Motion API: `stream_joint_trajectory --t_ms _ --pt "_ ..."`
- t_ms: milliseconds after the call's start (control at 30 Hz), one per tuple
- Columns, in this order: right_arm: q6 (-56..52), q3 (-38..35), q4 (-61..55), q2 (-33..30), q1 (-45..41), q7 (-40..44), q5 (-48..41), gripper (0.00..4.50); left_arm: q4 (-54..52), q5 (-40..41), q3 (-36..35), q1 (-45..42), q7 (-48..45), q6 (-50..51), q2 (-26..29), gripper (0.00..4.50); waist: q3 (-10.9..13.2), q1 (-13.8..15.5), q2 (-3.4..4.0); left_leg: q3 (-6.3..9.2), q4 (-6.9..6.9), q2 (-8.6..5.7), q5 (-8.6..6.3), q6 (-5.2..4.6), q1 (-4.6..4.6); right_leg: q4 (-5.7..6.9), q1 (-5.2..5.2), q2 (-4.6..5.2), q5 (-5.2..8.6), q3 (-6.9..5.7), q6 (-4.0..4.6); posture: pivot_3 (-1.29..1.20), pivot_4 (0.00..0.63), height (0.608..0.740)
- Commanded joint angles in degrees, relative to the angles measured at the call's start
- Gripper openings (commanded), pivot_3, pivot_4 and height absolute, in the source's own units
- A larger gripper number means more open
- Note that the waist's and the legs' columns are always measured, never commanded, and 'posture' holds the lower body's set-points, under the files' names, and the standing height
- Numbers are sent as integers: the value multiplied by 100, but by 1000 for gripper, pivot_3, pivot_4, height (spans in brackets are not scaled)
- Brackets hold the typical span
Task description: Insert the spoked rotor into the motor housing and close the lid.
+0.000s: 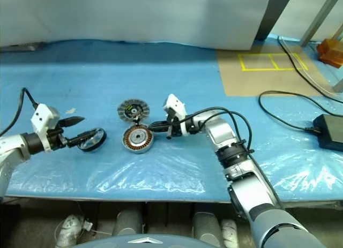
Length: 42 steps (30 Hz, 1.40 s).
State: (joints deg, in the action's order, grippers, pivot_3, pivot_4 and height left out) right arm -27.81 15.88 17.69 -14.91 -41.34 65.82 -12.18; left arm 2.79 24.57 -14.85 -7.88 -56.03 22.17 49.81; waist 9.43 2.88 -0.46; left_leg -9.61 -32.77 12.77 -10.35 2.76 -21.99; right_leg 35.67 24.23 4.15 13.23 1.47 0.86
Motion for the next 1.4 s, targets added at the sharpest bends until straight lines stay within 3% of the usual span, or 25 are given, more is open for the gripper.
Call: stream_joint_trajectory --t_ms 33,233,533,1400 --pt "-31 -177 -393 -87 117 -169 -112 22 619 -459 301 -344 -303 -469 266 4073 -2 3 -3 0 0 0 0 0 -1 -2 0 0 0 0 0 0 150 740" --pt "-138 -204 -541 -198 383 -427 -79 22 1280 -653 546 -945 -855 -874 385 4073 -1 22 -10 0 3 0 1 1 -4 -2 0 0 0 -4 -1 0 150 740" --pt "-6 -78 -455 -278 521 -584 80 22 1563 -1055 996 -1018 -1672 -1397 668 4073 -1 31 -12 0 3 0 1 1 -2 0 0 2 0 -4 0 0 150 740" --pt "175 12 -419 -287 652 -806 299 22 1891 -1760 1798 -1041 -1456 -1443 -40 4073 -9 137 2 0 1 -5 0 1 26 5 -24 8 0 0 0 0 150 740"
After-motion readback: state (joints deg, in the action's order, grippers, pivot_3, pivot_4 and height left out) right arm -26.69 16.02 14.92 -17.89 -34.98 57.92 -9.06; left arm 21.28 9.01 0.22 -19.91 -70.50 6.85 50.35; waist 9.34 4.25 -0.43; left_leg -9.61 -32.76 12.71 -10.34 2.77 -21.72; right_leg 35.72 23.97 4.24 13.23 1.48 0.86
